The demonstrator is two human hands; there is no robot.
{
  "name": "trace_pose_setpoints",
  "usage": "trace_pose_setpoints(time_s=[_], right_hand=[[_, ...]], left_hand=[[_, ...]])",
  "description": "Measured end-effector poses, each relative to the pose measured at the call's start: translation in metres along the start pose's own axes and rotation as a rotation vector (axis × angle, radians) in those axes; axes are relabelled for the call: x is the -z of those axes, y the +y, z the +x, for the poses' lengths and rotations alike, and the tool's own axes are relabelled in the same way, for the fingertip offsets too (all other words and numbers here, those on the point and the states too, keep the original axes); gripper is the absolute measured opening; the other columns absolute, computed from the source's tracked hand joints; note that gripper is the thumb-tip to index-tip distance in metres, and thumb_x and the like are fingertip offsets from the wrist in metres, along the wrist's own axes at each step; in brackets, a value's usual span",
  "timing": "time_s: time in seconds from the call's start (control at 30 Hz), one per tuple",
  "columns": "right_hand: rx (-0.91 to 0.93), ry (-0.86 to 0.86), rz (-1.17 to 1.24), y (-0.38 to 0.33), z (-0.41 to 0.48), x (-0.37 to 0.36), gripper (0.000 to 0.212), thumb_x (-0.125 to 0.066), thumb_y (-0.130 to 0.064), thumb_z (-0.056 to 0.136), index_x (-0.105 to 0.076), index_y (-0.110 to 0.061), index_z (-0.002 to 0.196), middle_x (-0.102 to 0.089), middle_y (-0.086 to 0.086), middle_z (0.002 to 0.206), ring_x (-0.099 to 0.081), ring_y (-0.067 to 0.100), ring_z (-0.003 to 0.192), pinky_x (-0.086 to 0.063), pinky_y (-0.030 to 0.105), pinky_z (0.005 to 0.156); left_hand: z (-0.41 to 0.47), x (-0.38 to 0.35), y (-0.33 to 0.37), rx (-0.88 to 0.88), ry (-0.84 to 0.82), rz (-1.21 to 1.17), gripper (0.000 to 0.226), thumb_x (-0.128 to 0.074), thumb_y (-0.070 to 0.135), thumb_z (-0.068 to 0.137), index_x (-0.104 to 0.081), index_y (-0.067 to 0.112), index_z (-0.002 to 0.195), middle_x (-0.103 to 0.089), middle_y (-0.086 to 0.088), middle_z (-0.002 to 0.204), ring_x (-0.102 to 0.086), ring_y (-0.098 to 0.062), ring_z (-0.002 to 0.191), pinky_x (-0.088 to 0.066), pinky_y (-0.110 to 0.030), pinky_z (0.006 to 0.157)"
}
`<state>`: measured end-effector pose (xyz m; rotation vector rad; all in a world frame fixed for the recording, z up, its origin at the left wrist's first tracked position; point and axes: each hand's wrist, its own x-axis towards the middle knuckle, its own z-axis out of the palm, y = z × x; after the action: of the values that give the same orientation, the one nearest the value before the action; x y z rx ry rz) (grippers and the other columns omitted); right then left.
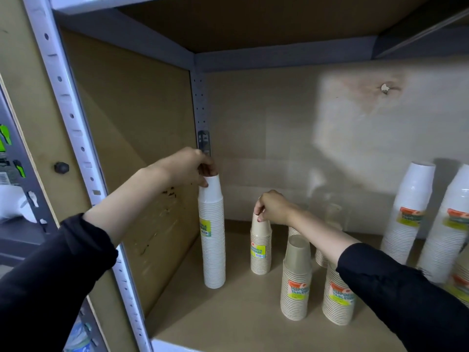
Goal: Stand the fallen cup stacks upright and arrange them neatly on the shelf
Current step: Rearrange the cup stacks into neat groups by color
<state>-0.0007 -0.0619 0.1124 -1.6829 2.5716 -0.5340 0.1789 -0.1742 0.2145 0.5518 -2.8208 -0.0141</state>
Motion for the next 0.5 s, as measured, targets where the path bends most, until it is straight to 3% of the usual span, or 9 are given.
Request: trace_pose_setpoints(time_s=[0.3, 0.5], right_hand=[[0.031, -0.030, -0.011, 0.005, -0.001, 0.004, 0.024, -0.065, 0.002, 0.072, -0.073, -0.002, 0.094, -0.073, 0.013, 0.101, -0.066, 0.022, 0.098, -0.048, 0.024, 0.086], [0.055, -0.050, 0.009, 0.003, -0.003, 0.003, 0.022, -0.062, 0.004, 0.074, -0.072, -0.002, 0.092, -0.072, 0.013, 0.102, -0.064, 0.023, 0.096, -0.041, 0.019, 0.077]], left_hand=[[0.006, -0.004, 0.005, 0.008, 0.076, -0.001, 0.031, -0.074, 0.017, 0.076, -0.071, 0.007, 0.105, -0.072, -0.008, 0.104, -0.054, -0.009, 0.082, -0.043, -0.019, 0.076], [0.006, -0.008, 0.015, 0.032, 0.123, 0.007, 0.026, -0.073, 0.022, 0.077, -0.071, 0.004, 0.095, -0.069, -0.006, 0.093, -0.057, -0.017, 0.084, -0.038, -0.021, 0.071]])
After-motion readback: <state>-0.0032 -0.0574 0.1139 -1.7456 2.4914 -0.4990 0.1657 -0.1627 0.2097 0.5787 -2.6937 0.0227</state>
